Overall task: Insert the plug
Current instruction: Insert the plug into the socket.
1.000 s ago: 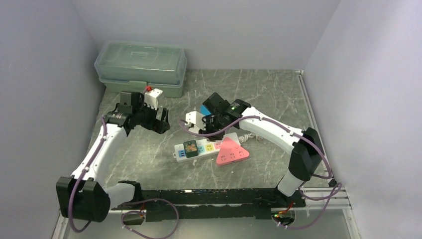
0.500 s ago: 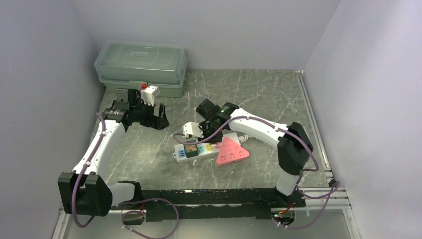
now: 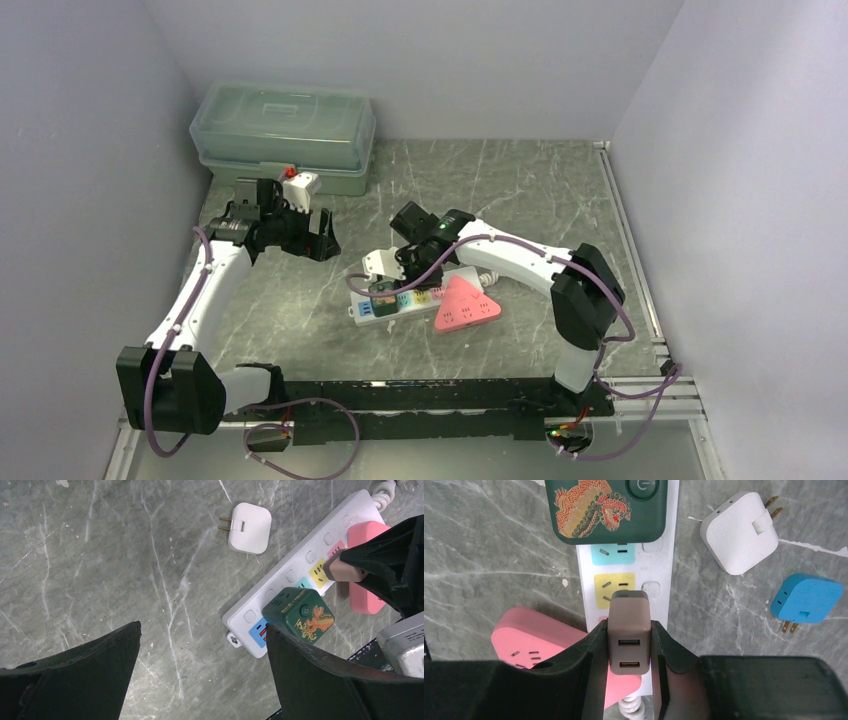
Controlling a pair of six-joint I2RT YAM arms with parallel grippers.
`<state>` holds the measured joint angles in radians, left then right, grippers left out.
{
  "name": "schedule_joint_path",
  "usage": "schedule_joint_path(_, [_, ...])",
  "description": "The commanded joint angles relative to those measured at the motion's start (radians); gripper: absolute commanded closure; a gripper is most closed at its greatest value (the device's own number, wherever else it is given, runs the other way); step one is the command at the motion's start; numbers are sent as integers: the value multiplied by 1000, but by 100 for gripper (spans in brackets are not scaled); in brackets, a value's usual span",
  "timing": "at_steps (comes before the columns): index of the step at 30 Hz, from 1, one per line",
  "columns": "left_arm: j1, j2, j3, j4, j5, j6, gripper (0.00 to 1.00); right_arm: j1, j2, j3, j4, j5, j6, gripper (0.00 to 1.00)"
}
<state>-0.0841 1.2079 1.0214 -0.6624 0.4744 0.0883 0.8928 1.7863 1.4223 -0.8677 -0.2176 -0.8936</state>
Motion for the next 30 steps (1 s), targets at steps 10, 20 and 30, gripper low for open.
schedule_joint_path(10, [4, 7, 9, 17, 30, -10, 0, 8, -21, -68, 143, -42, -42, 100])
schedule_joint_path(20, [3, 1, 2, 21, 29, -7, 0, 11, -22, -59, 92, -36, -46, 100])
schedule_joint_path(30, [3, -7, -9, 27, 33, -11, 0, 12, -48, -77, 73, -30, -32, 100])
